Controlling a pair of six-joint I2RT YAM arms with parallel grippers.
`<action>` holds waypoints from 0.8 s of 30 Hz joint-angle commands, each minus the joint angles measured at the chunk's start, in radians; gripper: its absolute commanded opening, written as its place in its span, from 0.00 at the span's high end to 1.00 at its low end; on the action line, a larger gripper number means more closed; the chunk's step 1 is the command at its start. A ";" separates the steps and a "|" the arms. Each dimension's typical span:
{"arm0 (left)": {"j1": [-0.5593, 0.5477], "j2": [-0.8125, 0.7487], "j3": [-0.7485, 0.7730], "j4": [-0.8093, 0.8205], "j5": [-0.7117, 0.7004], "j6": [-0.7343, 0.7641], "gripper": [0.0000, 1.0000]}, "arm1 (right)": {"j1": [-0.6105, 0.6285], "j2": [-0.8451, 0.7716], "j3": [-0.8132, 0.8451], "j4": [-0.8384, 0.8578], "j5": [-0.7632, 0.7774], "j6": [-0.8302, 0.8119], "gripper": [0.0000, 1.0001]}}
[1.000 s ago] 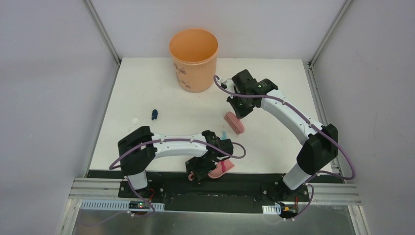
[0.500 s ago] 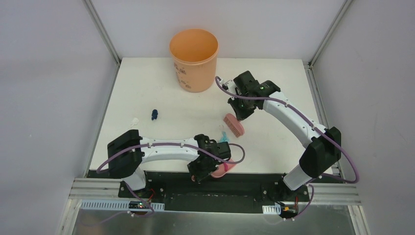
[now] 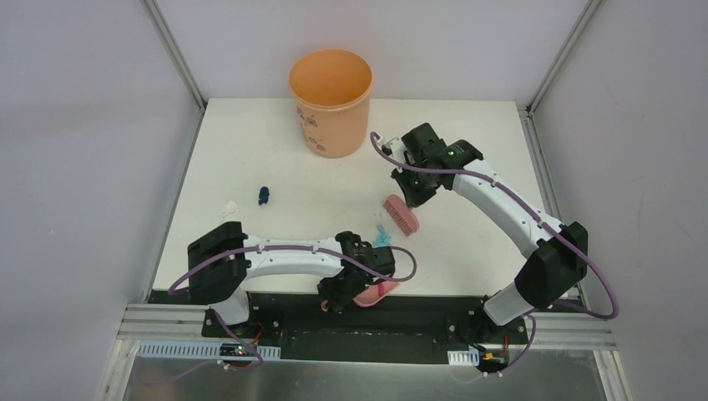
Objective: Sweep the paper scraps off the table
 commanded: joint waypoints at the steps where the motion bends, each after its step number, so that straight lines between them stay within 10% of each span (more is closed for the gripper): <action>1: -0.007 -0.051 0.075 -0.189 0.044 -0.102 0.89 | -0.001 -0.041 0.011 0.018 0.088 -0.008 1.00; 24: 0.056 0.192 0.256 -0.248 0.059 0.014 1.00 | 0.045 -0.069 -0.033 -0.077 -0.266 -0.053 1.00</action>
